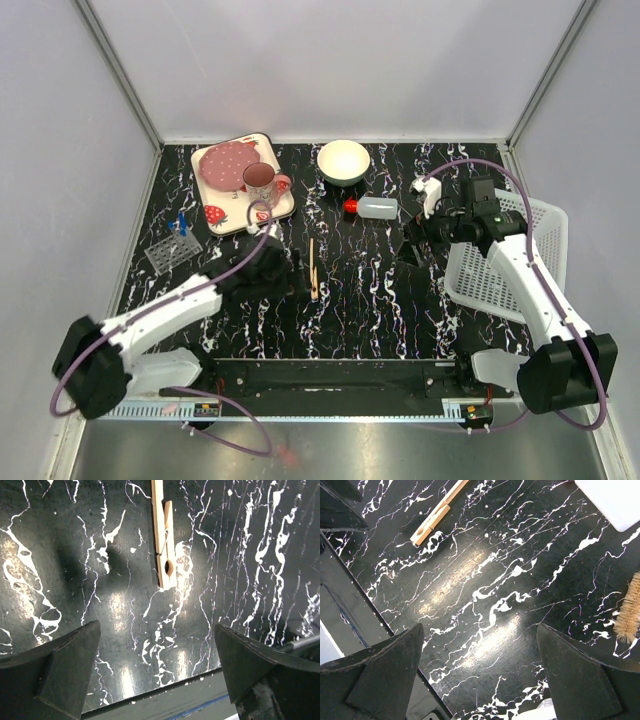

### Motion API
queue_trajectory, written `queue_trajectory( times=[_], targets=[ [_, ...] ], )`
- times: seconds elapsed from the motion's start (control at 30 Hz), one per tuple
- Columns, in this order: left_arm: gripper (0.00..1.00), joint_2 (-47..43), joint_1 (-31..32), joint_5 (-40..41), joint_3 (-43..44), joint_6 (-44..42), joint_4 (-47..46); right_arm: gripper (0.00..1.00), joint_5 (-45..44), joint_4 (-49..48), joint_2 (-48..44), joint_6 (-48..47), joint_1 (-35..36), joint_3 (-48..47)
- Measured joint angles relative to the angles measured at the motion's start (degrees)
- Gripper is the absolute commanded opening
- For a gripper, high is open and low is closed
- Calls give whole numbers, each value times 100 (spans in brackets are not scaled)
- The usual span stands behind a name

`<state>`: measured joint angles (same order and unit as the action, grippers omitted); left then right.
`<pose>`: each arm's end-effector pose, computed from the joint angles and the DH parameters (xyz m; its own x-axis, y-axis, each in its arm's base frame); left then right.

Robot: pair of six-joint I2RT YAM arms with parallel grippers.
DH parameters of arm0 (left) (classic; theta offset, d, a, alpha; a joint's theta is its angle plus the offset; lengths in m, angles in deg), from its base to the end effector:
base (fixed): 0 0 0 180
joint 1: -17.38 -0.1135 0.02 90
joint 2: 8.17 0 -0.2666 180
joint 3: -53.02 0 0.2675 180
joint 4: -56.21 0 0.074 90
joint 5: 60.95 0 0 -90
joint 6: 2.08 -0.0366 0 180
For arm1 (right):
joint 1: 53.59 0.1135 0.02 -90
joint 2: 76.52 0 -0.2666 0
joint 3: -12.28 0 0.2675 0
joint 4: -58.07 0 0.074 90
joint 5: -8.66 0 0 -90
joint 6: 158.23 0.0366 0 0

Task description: Organize the chemistry lab equipment

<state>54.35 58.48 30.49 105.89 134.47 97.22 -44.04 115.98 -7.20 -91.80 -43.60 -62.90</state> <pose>0.1745 -0.1510 0.2197 -0.8692 -0.2049 -0.4501 0.0206 0.8944 -0.4468 0.2476 0.0661 0.3089 -0.5099 -0.4128 -0.7547 -0.7734 0.6041 0.1921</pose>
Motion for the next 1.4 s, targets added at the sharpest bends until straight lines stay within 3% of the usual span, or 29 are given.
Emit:
queue_trajectory(
  times=[0.23,0.53,1.07,1.4],
  targets=[
    [99,1615,640,883,1259,321,483,100,129,0,50,50,-164,2],
    [99,3145,866,1244,2273,286,704,100,192,-9,50,50,-199,118],
    [96,4234,872,1537,2846,136,874,100,284,-31,61,50,-219,155],
    [93,4387,872,1580,2953,57,901,100,291,-33,61,50,-232,162]
  ],
)
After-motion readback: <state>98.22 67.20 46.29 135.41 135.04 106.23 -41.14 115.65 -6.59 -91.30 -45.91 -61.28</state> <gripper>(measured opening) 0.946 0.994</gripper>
